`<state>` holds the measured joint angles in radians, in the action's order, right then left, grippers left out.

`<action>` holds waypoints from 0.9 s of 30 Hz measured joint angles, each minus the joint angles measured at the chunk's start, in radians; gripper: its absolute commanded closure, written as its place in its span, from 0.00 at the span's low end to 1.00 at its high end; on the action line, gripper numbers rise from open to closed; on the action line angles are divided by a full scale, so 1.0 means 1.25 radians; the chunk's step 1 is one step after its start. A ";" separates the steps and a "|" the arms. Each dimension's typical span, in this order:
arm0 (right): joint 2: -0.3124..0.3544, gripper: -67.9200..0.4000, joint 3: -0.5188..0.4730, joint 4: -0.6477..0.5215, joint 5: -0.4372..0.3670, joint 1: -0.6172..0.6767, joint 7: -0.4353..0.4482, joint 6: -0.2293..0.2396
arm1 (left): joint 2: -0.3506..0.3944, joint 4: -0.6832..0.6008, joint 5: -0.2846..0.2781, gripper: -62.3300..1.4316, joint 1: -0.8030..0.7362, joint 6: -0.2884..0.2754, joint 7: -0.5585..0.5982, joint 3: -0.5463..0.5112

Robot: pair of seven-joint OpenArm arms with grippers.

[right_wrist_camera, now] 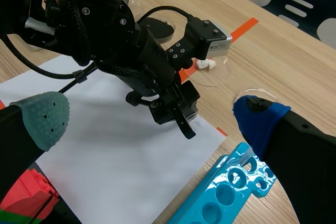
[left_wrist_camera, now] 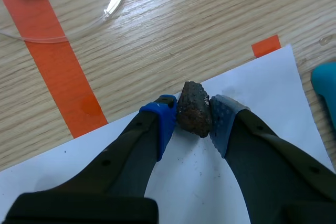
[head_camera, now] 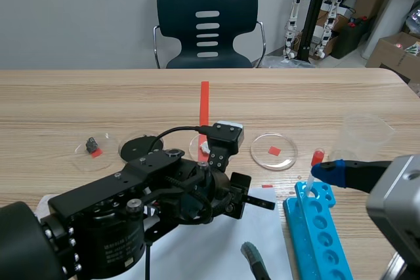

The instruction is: Put the right mineral back

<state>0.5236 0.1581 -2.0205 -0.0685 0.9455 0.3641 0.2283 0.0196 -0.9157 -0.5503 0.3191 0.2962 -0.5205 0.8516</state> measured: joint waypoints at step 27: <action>0.000 0.00 0.000 0.000 0.000 0.000 0.000 0.000 | 0.070 -0.125 -0.009 0.03 -0.042 -0.001 0.184 0.003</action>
<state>0.5236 0.1581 -2.0205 -0.0685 0.9455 0.3641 0.2283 0.1078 -1.0714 -0.5621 0.2672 0.2947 -0.2905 0.8551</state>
